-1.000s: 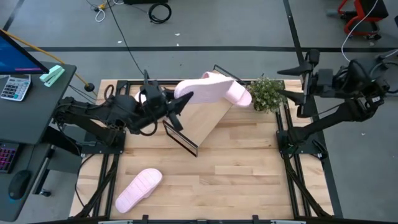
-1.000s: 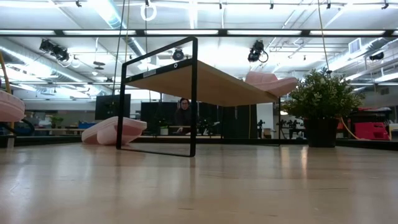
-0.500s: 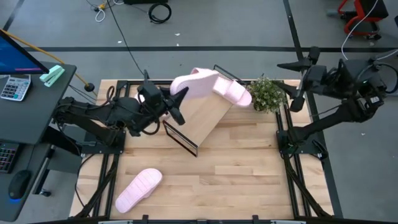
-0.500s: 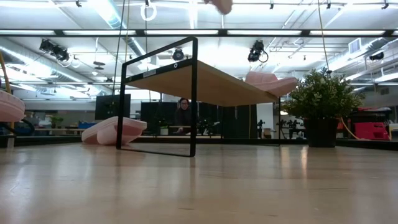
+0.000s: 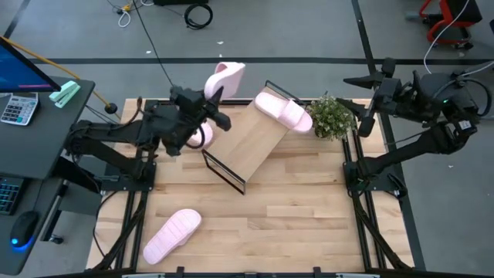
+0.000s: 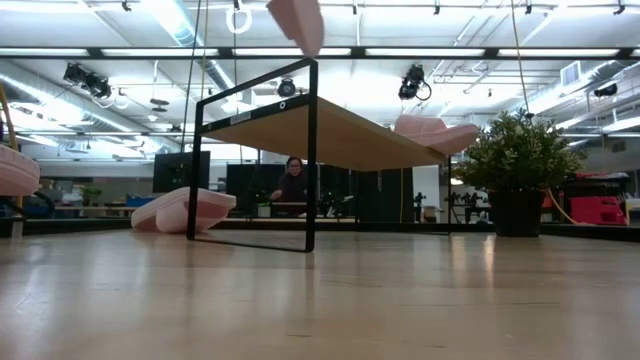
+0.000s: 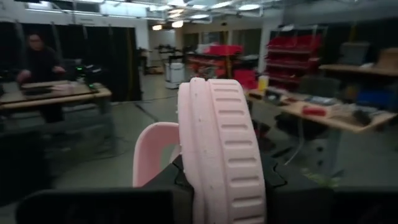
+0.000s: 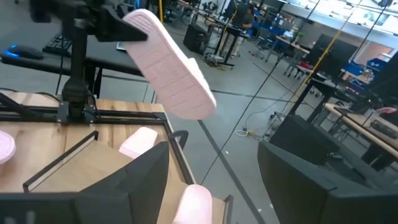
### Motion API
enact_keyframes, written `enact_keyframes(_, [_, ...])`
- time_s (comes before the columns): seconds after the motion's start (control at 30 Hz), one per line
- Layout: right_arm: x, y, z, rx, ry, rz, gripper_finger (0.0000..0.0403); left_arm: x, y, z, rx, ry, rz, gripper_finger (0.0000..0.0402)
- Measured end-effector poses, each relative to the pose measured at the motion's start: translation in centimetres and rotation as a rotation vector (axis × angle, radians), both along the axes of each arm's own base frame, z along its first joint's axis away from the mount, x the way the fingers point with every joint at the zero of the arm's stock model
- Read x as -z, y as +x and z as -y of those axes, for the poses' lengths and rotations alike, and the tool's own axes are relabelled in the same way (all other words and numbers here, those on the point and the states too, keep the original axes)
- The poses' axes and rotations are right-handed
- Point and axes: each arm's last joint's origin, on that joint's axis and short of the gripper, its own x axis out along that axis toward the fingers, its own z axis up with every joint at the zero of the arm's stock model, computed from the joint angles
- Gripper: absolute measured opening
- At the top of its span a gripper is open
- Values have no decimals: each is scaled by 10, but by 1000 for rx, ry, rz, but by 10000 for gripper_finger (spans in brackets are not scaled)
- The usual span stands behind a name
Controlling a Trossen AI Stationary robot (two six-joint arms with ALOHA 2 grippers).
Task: Pick and place slides into the shelf
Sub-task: Put the top right pink slide on the shelf
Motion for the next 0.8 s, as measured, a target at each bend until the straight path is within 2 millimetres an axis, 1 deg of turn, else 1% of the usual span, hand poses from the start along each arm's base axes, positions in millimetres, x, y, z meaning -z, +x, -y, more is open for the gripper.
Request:
enact_keyframes(0.13, [0, 1, 0, 1, 7, 1, 251, 7, 0, -18, -20, -5, -101, 73])
enact_keyframes(0.27, [1, 3, 0, 6, 31, 9, 251, 2, -7, -40, 18, -80, -144, 73])
enact_keyframes(0.37, [2, 8, -1, 16, 51, 9, 251, -4, -16, -54, -33, -128, -182, 74])
enact_keyframes(0.5, [4, 17, -1, 41, 66, 0, 251, -19, -33, -71, -123, -228, -80, 78])
enact_keyframes(0.57, [5, 21, -1, 68, 60, -8, 251, -21, -39, -77, -150, -277, -41, 74])
enact_keyframes(0.67, [7, 29, -2, 87, 53, -27, 251, -22, -41, -81, -126, -329, -15, 73])
enact_keyframes(0.73, [8, 33, -2, 103, 47, -34, 251, -19, -37, -81, -96, -348, -25, 73])
enact_keyframes(0.8, [8, 35, -2, 110, 43, -40, 251, -13, -30, -81, -74, -392, -35, 73])
